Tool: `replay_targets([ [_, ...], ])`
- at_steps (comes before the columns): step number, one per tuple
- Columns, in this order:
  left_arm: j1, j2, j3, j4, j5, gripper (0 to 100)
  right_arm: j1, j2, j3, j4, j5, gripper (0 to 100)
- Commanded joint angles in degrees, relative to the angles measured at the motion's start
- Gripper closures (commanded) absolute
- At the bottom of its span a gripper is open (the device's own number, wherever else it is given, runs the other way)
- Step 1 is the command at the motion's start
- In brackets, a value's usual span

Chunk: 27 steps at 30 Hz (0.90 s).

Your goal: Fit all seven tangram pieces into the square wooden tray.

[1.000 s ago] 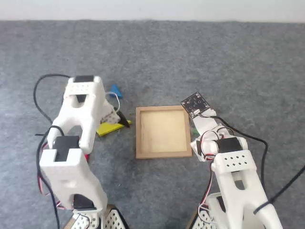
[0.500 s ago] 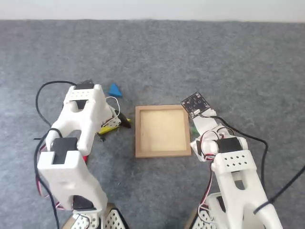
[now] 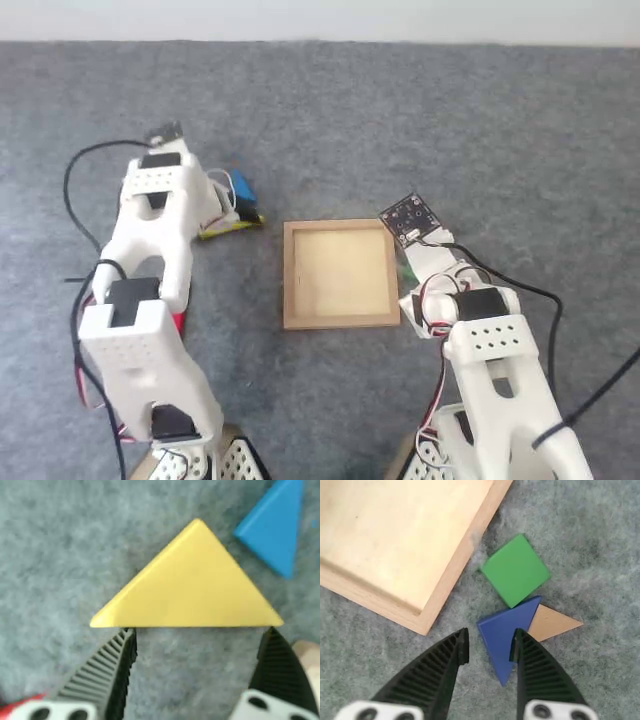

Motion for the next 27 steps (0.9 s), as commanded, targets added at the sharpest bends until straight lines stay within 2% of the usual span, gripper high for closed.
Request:
replay_targets([
  [1,-0.26,-1.14,-6.64,1.76,-3.6,63,-0.4,-0.13,-0.62,-0.57,-0.53,84.3],
  [3,-0.88,-1.05,-9.1,4.75,-5.8,63,-0.4,-0.13,-0.62,-0.57,-0.53,84.3],
  [5,-1.58,-1.05,-11.47,8.44,-4.57,63,-0.4,-0.13,-0.62,-0.57,-0.53,84.3],
  [7,-1.58,-0.7,-12.44,10.73,0.35,63,-0.4,-0.13,-0.62,-0.57,-0.53,84.3],
  [13,-0.88,0.88,-13.49,9.41,19.16,63,-0.4,-0.13,-0.62,-0.66,-0.53,84.3],
  [18,-3.43,5.1,-22.2,7.91,26.99,64,-0.4,-0.13,-0.53,-0.57,-0.53,84.3],
  [23,-3.96,14.77,-33.98,8.53,29.98,68,-0.4,-0.13,-0.53,-0.57,-0.53,84.3],
  [27,-3.96,25.14,-46.64,14.24,30.07,73,-0.4,-0.13,-0.53,-0.4,-0.53,84.3],
])
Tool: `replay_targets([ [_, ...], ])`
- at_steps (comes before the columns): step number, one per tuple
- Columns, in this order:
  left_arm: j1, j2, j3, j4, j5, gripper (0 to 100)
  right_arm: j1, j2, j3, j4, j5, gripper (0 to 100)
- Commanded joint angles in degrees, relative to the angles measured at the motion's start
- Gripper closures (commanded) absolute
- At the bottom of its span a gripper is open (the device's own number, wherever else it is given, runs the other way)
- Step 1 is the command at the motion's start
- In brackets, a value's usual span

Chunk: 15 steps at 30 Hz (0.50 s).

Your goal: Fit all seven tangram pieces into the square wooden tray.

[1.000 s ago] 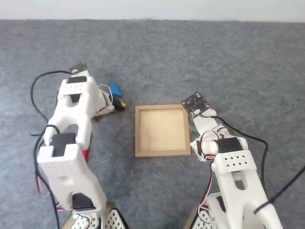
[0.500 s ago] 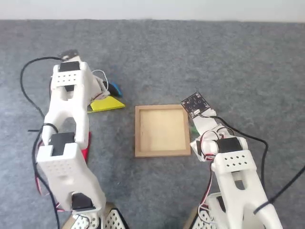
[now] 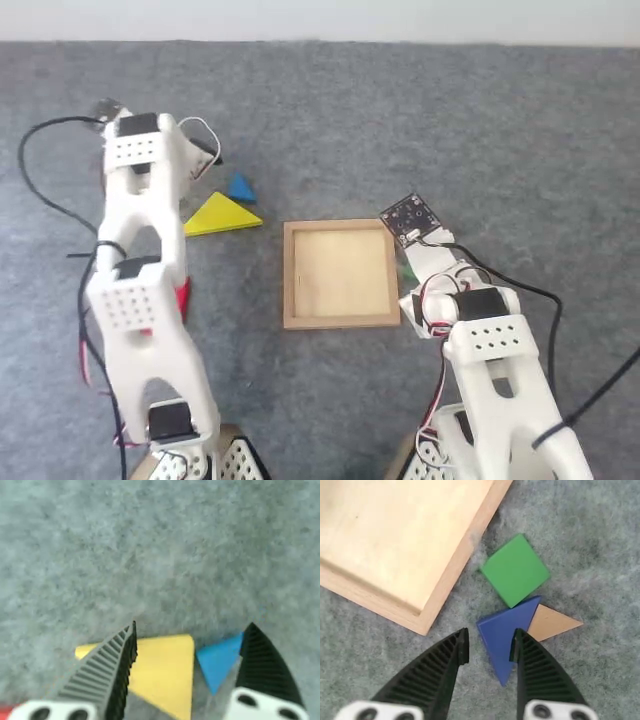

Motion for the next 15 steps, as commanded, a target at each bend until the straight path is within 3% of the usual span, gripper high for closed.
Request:
replay_targets([
  [1,-0.18,5.89,-14.81,6.77,0.53,74,-0.4,-0.13,-0.53,-0.4,-0.53,84.3],
  [5,3.34,12.66,-31.25,18.55,-4.66,79,-0.4,-0.13,-0.53,-0.57,-0.53,84.3],
  [11,6.68,20.4,-35.91,18.99,-8.97,80,-0.31,-0.13,-0.44,-0.48,-0.53,84.3],
  [15,5.1,21.19,-35.65,18.99,-11.16,80,-0.31,-0.13,-0.44,-0.48,-0.53,84.3],
])
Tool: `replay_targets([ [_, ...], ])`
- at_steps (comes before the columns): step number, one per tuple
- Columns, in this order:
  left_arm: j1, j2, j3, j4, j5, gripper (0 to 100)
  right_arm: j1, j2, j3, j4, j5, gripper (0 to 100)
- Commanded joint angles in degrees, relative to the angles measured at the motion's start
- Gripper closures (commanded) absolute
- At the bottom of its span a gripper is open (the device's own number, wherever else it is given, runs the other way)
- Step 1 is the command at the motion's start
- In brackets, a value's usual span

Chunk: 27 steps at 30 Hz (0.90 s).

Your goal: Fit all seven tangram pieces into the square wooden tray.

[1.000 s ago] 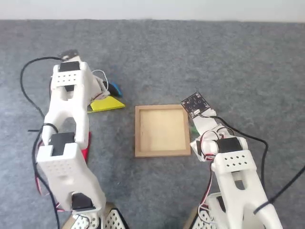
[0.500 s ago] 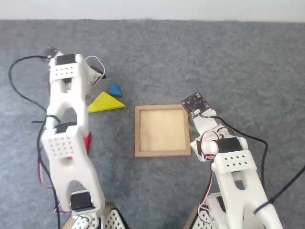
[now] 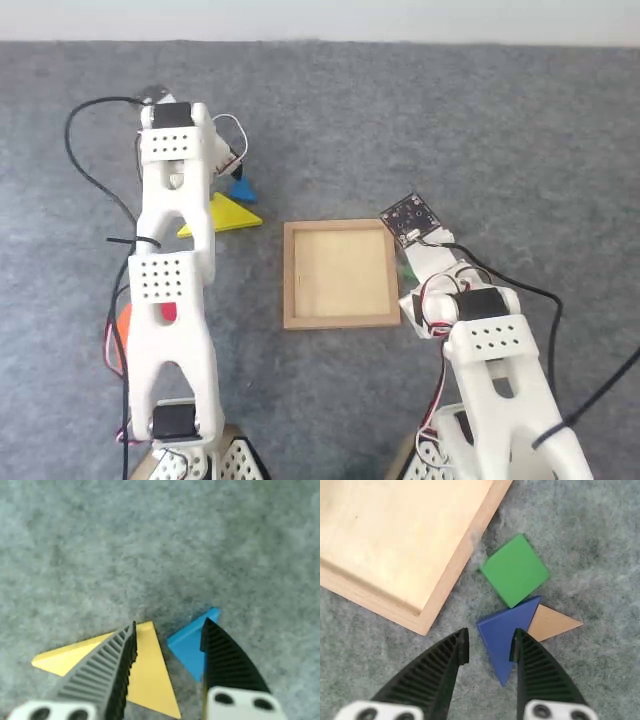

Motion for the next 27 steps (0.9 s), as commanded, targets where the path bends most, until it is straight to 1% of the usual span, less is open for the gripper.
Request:
replay_targets([
  [1,-1.23,0.35,-0.75,2.55,-2.46,80,-0.22,-0.13,-0.44,-0.57,-0.53,84.3],
  [4,-1.76,-0.18,1.54,2.64,-4.92,80,-0.22,-0.13,-0.44,-0.66,-0.53,84.3],
  [6,-0.88,-1.85,4.53,2.64,-7.65,80,-0.22,-0.13,-0.44,-0.66,-0.53,84.3],
  [12,5.54,-10.37,17.1,2.55,-17.14,80,-0.22,-0.13,-0.44,-0.75,-0.53,84.3],
  [16,7.91,-13.54,24.04,2.55,-22.42,80,-0.22,-0.13,-0.44,-0.75,-0.53,84.3],
  [22,7.56,-14.51,26.77,2.55,-28.31,80,-0.22,-0.13,-0.44,-0.75,-0.53,84.3],
  [24,8.18,-16.97,27.12,2.55,-30.42,80,-0.22,-0.13,-0.44,-0.75,-0.53,84.3],
  [27,10.9,-23.74,29.67,2.55,-35.87,80,-0.22,-0.13,-0.44,-0.75,-0.53,84.3],
])
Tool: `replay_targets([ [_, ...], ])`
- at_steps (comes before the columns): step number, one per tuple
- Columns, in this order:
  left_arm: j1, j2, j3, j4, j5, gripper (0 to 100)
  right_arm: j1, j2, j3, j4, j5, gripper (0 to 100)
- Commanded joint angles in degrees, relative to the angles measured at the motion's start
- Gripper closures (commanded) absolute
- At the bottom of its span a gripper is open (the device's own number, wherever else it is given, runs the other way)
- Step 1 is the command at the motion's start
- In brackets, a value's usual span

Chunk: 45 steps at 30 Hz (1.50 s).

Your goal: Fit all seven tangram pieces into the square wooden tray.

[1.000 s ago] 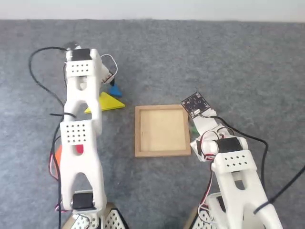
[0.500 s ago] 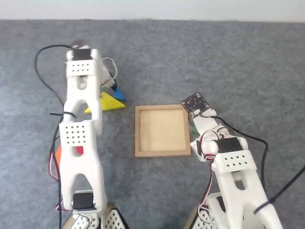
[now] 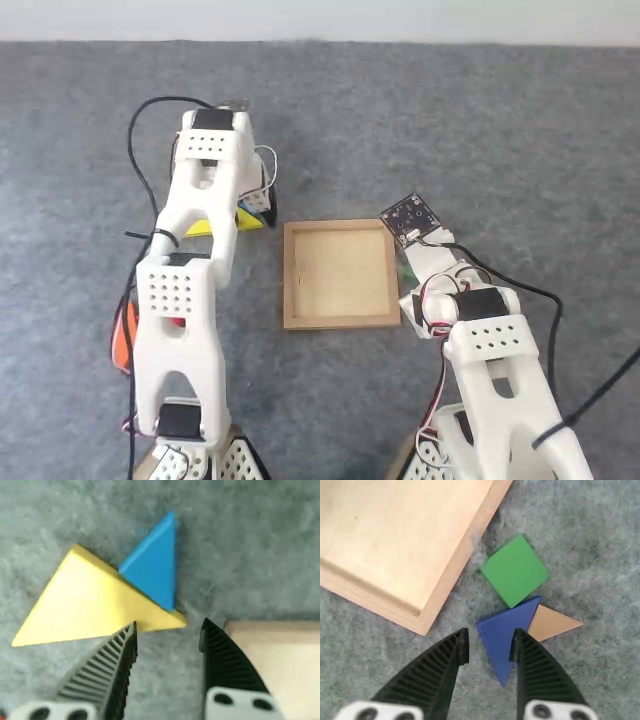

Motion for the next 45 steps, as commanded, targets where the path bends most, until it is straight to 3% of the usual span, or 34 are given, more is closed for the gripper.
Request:
replay_targets([
  [1,2.99,-10.2,2.59,2.37,-6.24,80,-0.31,-0.13,-0.44,-0.75,-0.53,84.3],
  [3,1.58,-15.82,3.56,0.35,-2.9,80,-0.31,-0.13,-0.44,-0.75,-0.53,84.3],
  [7,-9.58,-19.52,5.32,-6.33,21.1,80,-0.31,-0.13,-0.44,-0.75,-0.53,84.3],
  [8,-11.69,-18.9,5.67,-7.91,24.26,80,-0.31,-0.13,-0.44,-0.75,-0.53,84.4],
  [14,-13.8,-7.91,1.63,-9.32,32.09,80,-0.4,-0.13,-0.44,-0.75,-0.53,84.4],
  [23,-11.08,10.46,-26.51,1.32,36.66,90,-0.4,-0.13,-0.35,-0.75,-0.53,84.4],
  [27,-10.2,15.56,-31.52,2.46,36.04,90,-0.4,-0.13,-0.35,-0.75,-0.53,84.4],
  [34,-6.15,15.12,-28.44,2.46,26.2,90,-0.4,-0.13,-0.35,-0.75,-0.53,84.4],
  [38,-6.15,10.99,-22.2,2.55,21.27,90,-0.4,-0.13,-0.35,-0.75,-0.53,84.4],
  [45,-3.52,-2.9,-1.54,2.46,5.27,90,-0.4,-0.13,-0.35,-0.75,-0.53,84.4],
])
